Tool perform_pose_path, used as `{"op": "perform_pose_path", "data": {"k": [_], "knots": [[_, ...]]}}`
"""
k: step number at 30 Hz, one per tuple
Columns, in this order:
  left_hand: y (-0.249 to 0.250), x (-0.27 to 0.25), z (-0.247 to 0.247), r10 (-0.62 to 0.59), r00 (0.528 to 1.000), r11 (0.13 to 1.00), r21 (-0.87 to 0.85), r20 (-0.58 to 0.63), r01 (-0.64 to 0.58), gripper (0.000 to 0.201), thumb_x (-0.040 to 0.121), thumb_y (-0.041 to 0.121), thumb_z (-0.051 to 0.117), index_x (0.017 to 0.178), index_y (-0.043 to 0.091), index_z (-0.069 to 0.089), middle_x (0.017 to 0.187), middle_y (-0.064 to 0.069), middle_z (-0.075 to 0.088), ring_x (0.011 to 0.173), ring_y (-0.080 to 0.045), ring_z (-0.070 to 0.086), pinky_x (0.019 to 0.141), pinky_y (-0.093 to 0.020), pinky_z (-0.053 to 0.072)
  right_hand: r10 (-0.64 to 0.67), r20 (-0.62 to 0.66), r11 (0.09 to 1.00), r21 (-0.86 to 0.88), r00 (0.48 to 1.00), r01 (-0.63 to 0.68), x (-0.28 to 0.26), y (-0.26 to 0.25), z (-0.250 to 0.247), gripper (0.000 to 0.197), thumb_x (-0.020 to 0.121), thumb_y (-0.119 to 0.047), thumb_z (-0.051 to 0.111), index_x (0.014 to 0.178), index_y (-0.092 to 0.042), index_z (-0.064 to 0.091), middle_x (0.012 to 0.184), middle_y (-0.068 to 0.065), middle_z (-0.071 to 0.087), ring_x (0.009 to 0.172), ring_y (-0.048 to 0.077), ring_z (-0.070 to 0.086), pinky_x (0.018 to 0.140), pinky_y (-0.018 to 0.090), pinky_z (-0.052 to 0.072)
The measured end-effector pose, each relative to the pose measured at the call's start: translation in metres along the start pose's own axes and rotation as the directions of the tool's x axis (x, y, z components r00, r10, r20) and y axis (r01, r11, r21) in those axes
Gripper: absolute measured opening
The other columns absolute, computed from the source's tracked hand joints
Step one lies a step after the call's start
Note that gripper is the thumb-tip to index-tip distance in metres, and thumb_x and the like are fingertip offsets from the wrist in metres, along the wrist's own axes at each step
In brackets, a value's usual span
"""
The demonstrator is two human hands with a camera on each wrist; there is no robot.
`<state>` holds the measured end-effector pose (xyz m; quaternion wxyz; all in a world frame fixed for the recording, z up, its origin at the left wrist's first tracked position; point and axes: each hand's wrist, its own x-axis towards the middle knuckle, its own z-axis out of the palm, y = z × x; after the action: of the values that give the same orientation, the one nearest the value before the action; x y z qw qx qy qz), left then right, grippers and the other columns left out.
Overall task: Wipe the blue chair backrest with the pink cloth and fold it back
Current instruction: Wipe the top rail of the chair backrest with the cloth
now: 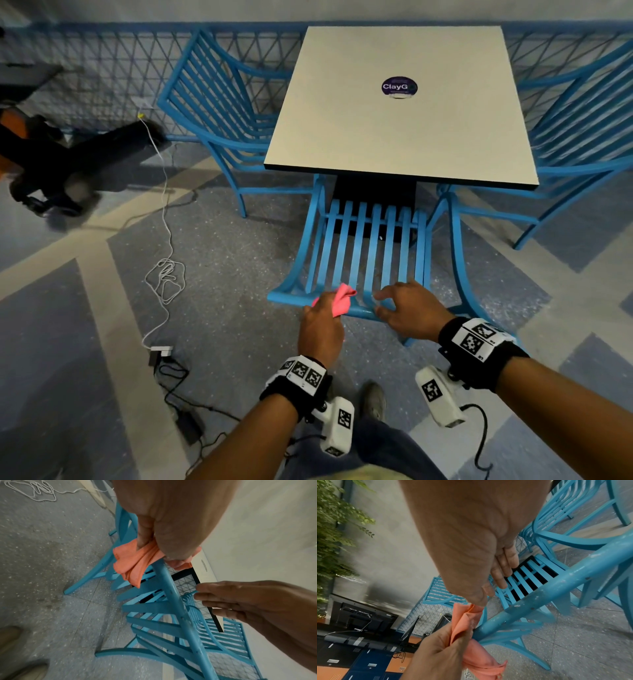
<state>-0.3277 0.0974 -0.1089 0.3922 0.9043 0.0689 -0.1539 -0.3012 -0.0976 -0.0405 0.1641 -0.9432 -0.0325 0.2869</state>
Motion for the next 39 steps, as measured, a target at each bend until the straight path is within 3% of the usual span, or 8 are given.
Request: {"op": "perform_pose_path", "data": {"k": [3,9,14,23,27,29,34,39], "knots": [[0.004,-0.003,0.006,0.035,0.998,0.997,-0.072,0.054,-0.031,0.049,0.099,0.011,0.06,0.136,0.045,0.056,0.119,-0.001,0.063,0.103,-0.019,0.066,0.063,-0.012,0.058,0.02,-0.005,1.0,0.009,1.0,-0.019,-0.002,0.009,0.003,0.047,0.093,-0.049,0.054,0.132,-0.025,0.06,0.131,0.006,0.063,0.124,0.028,0.051,0.1,0.036,0.04],[0.021,-0.018,-0.018,0.095,0.992,0.984,-0.16,0.08,-0.082,0.026,0.104,0.02,0.053,0.118,0.037,0.066,0.097,0.003,0.072,0.073,-0.004,0.069,0.052,-0.012,0.054,0.037,-0.013,0.997,0.063,0.999,-0.036,-0.005,0.024,0.003,0.047,0.092,-0.05,0.055,0.133,-0.027,0.059,0.136,0.006,0.06,0.126,0.028,0.052,0.103,0.038,0.044],[0.014,-0.013,-0.052,0.08,0.985,0.992,0.105,-0.151,-0.065,0.033,0.103,0.023,0.05,0.124,0.046,0.061,0.088,0.01,0.075,0.063,-0.002,0.07,0.064,-0.024,0.061,0.036,-0.015,0.993,0.112,0.999,-0.034,-0.007,0.037,0.001,0.049,0.091,-0.05,0.055,0.133,-0.027,0.059,0.141,0.003,0.058,0.13,0.027,0.051,0.107,0.041,0.043],[0.012,-0.002,0.016,0.02,1.0,0.995,0.101,0.015,-0.021,0.065,0.092,0.007,0.062,0.138,0.052,0.049,0.126,0.0,0.066,0.099,-0.02,0.071,0.081,-0.041,0.065,0.056,-0.04,0.988,0.146,0.998,-0.05,-0.018,0.054,0.001,0.048,0.092,-0.048,0.057,0.134,-0.025,0.06,0.141,0.003,0.058,0.131,0.026,0.05,0.108,0.039,0.042],[0.034,-0.008,0.04,0.036,0.999,0.999,0.014,0.006,-0.036,0.066,0.091,-0.002,0.064,0.143,0.038,0.054,0.135,0.005,0.06,0.104,-0.004,0.062,0.101,-0.02,0.047,0.105,-0.042,0.982,0.165,0.994,-0.096,-0.026,0.069,-0.001,0.046,0.09,-0.05,0.058,0.13,-0.026,0.063,0.134,0.004,0.063,0.123,0.024,0.057,0.102,0.038,0.047],[0.037,-0.01,0.052,0.056,0.998,0.998,0.006,0.023,-0.056,0.066,0.092,0.0,0.064,0.143,0.04,0.053,0.139,0.004,0.058,0.107,-0.008,0.065,0.102,-0.028,0.053,0.117,-0.051,0.977,0.184,0.992,-0.106,-0.029,0.074,-0.002,0.046,0.09,-0.05,0.06,0.129,-0.026,0.064,0.135,0.002,0.063,0.123,0.022,0.057,0.102,0.037,0.047],[0.048,-0.015,0.067,0.063,0.983,0.995,-0.092,0.174,-0.047,0.06,0.095,0.008,0.065,0.138,0.049,0.053,0.144,0.0,0.054,0.117,-0.019,0.066,0.09,-0.039,0.062,0.11,-0.076,0.978,0.184,0.991,-0.095,-0.033,0.077,-0.003,0.046,0.09,-0.048,0.059,0.129,-0.025,0.064,0.136,0.002,0.063,0.125,0.022,0.058,0.104,0.038,0.047],[0.073,-0.026,0.051,0.179,0.916,0.983,-0.114,0.359,-0.147,0.04,0.104,0.021,0.056,0.14,0.039,0.057,0.114,-0.005,0.073,0.068,-0.004,0.074,0.062,-0.021,0.062,0.086,-0.08,0.976,0.207,0.993,-0.068,-0.034,0.081,-0.004,0.046,0.091,-0.049,0.06,0.129,-0.023,0.064,0.136,0.001,0.063,0.124,0.021,0.059,0.103,0.036,0.046]]}}
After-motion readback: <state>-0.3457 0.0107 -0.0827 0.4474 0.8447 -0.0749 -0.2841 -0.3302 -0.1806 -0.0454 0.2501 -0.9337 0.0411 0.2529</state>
